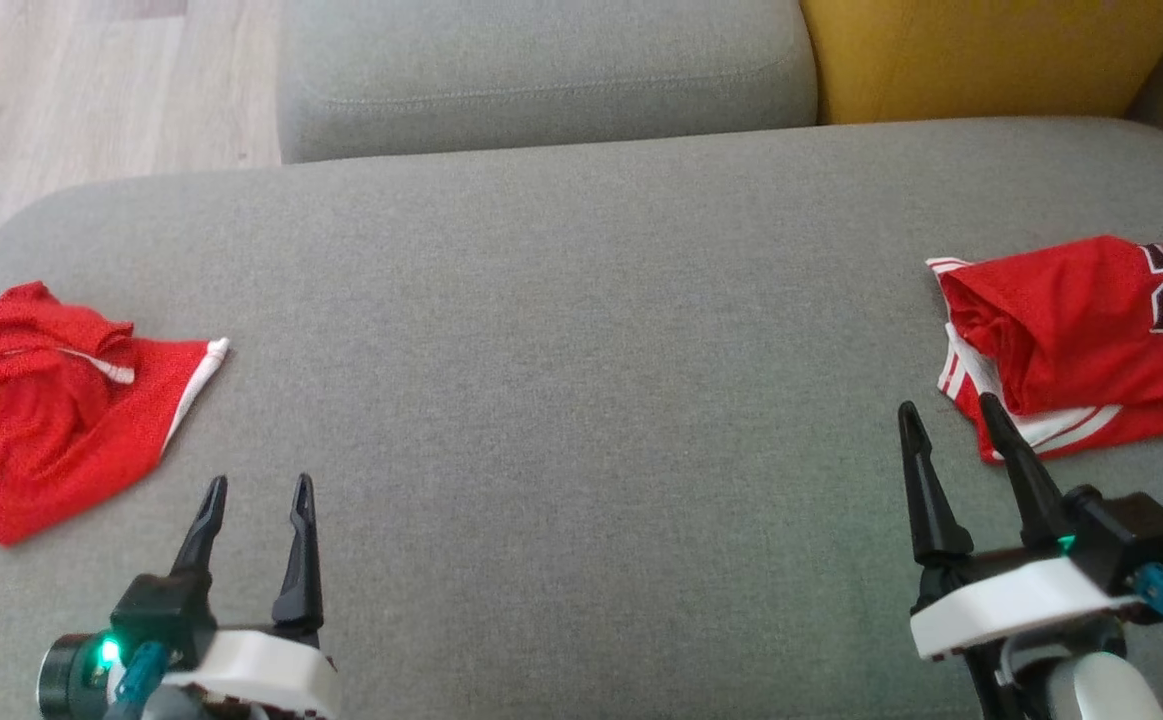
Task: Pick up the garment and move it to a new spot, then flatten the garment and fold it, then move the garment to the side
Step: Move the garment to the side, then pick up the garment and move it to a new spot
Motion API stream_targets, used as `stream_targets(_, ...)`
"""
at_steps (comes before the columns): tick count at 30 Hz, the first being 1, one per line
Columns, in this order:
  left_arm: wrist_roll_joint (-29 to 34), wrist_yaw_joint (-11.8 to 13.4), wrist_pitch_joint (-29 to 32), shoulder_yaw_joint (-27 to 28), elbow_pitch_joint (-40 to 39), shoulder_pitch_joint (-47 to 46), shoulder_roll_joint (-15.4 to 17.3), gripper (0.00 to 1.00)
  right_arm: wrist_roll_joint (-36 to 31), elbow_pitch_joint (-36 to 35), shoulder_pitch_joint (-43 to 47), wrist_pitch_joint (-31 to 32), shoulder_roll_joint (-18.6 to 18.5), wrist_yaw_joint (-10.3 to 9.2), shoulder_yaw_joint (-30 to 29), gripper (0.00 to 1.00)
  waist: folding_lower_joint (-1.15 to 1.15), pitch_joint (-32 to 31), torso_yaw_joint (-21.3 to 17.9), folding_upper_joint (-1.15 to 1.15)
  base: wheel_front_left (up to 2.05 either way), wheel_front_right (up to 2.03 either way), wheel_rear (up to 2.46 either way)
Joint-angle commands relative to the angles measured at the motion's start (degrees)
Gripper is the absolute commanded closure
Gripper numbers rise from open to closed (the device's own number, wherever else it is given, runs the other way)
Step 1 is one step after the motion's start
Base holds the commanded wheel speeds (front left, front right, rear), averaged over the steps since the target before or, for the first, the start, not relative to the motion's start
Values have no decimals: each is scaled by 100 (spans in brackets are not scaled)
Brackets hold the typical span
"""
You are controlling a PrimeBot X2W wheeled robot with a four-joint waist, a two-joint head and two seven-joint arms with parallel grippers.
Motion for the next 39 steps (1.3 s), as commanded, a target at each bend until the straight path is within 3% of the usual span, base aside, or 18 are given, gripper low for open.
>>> stream_targets(1, -34, 32, 1, 169, -210, -159, 105, 0, 25, -261, -76, 32, -13, 39, 105, 0, 1, -31, -5, 0, 0, 0, 0)
stream_targets(39, -181, 179, -63, 68, -256, -266, 98, 0, -154, -503, 26, 213, -13, 39, -93, 0, 1, 72, 52, 0, 0, 0, 0)
